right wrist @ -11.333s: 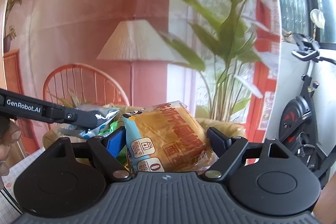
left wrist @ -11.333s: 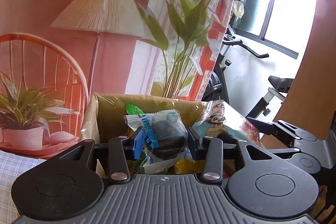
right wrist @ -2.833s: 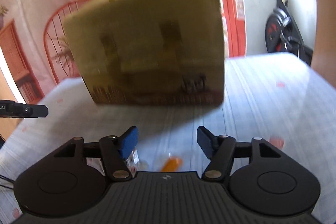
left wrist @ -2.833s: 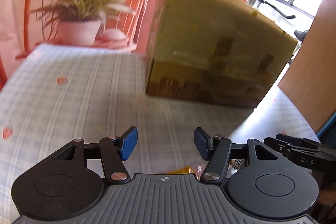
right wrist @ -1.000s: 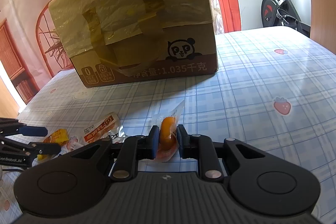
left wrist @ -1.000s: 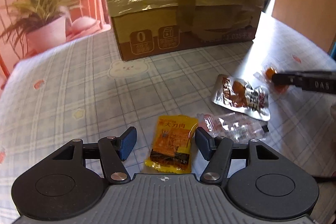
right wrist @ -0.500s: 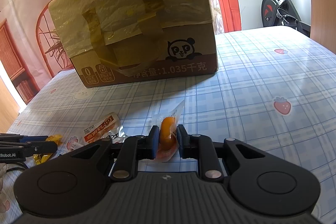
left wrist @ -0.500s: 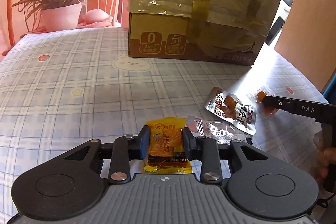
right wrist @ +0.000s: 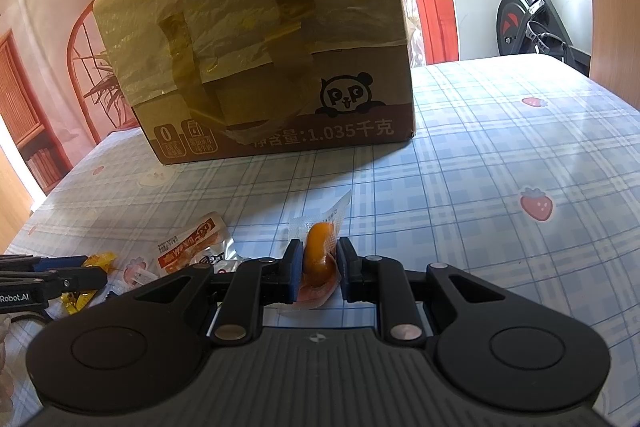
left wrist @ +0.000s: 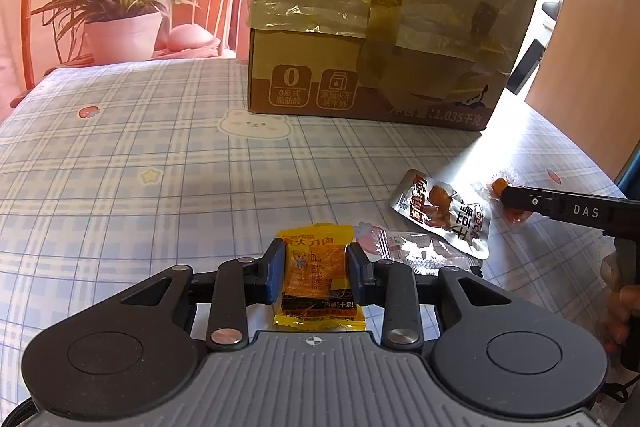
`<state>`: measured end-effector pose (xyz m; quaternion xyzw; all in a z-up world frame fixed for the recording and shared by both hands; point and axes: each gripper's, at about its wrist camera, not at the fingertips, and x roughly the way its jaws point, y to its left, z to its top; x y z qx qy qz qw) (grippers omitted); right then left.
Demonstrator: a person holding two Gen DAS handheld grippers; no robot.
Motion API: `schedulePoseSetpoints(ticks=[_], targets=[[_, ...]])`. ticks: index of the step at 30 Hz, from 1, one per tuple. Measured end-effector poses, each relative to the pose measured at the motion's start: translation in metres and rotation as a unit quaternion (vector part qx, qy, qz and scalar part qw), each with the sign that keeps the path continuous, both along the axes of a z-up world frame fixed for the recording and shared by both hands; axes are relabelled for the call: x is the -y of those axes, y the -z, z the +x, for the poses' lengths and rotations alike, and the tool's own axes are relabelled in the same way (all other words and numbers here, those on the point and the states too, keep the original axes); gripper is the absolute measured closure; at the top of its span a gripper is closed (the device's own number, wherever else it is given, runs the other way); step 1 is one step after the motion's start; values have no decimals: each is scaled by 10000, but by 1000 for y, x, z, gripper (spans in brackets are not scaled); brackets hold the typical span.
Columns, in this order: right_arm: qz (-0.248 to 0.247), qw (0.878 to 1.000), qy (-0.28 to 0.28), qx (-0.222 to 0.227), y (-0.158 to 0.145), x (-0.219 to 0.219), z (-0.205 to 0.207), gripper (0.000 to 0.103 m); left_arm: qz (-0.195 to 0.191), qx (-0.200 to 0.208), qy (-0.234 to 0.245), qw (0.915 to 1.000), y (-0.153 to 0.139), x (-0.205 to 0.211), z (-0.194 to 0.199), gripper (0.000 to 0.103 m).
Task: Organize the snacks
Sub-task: 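Carry the yellow pack and orange sausage with both tools over the box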
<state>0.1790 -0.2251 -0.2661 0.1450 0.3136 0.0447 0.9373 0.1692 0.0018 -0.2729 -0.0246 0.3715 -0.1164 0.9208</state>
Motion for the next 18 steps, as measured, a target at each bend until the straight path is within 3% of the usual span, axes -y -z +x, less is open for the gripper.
schedulePoseSetpoints(ticks=[11,18], targets=[[-28,10000,-17,19,0,0,-1,83,-184,-56,-44,9998,-6,-10,1,69],[11,9998,-12,197,-8,1,-7,83,-490,404,-290,9976,-43,-29,-1,69]])
